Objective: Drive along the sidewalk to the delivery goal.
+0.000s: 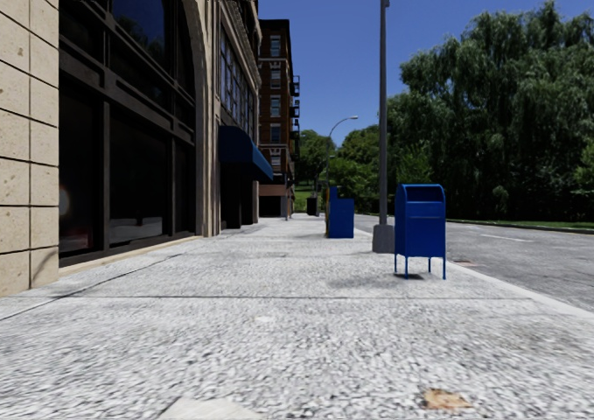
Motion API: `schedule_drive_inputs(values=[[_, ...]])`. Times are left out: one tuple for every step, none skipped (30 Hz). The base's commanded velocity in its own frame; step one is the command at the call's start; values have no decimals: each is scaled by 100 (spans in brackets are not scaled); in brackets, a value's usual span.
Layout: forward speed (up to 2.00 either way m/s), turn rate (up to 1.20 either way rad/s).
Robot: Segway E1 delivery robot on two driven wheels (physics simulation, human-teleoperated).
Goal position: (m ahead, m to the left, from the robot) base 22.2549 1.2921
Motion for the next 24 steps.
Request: schedule_drive_inputs(values=[[200,28],[200,28],[200,27],[200,27],[200,24],[200,0],[200,0],[200,0],[200,0],[200,0],[200,0],[200,0],[200,0],[200,0],[200,0],[200,0],[200,0],[200,0],[200,0],[200,0],[200,0],[200,0],[200,0],[200,0]])
